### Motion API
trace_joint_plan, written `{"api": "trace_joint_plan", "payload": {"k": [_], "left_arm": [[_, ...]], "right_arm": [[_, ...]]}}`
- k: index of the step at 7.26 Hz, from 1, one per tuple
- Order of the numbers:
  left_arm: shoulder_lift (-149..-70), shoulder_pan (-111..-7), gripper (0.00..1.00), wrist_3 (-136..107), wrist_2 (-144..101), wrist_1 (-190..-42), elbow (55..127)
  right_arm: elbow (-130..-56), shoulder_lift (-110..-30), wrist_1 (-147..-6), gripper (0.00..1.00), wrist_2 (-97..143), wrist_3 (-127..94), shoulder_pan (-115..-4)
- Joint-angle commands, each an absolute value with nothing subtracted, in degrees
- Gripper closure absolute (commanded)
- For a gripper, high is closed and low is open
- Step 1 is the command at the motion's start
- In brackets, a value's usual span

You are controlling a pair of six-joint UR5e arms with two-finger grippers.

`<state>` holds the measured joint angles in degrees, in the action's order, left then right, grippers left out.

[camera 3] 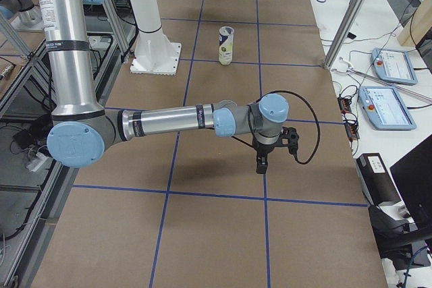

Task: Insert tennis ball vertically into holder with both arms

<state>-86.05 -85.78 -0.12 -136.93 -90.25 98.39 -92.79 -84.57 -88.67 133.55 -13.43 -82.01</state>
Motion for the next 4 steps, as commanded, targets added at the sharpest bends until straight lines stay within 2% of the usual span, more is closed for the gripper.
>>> {"api": "trace_joint_plan", "payload": {"k": [1,4], "left_arm": [[-86.04,-85.78,0.00,-0.09,-137.02,-90.26,98.35],[-86.04,-85.78,0.00,-0.09,-137.02,-90.26,98.44]], "right_arm": [[-92.55,-84.55,-88.51,0.01,133.59,-13.45,-82.00],[-92.29,-84.81,-88.51,0.01,133.59,-13.45,-82.00]]}}
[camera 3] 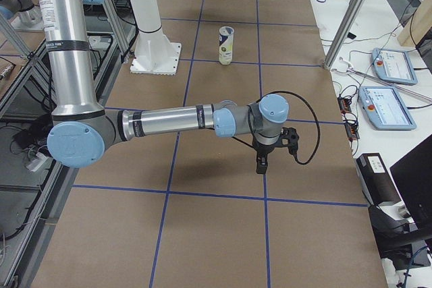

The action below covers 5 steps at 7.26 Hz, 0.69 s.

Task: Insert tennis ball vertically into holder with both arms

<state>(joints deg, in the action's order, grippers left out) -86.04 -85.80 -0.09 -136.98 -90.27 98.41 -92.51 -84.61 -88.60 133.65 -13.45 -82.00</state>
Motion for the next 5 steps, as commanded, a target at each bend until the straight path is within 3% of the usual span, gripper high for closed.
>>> {"api": "trace_joint_plan", "payload": {"k": [1,5], "left_arm": [[-86.04,-85.78,0.00,-0.09,-137.02,-90.26,98.35],[-86.04,-85.87,0.00,-0.09,-136.93,-90.26,98.35]], "right_arm": [[-92.81,-85.08,-88.59,0.01,133.68,-13.45,-82.00],[-93.69,-85.43,-88.85,0.01,134.64,-13.45,-82.09]]}}
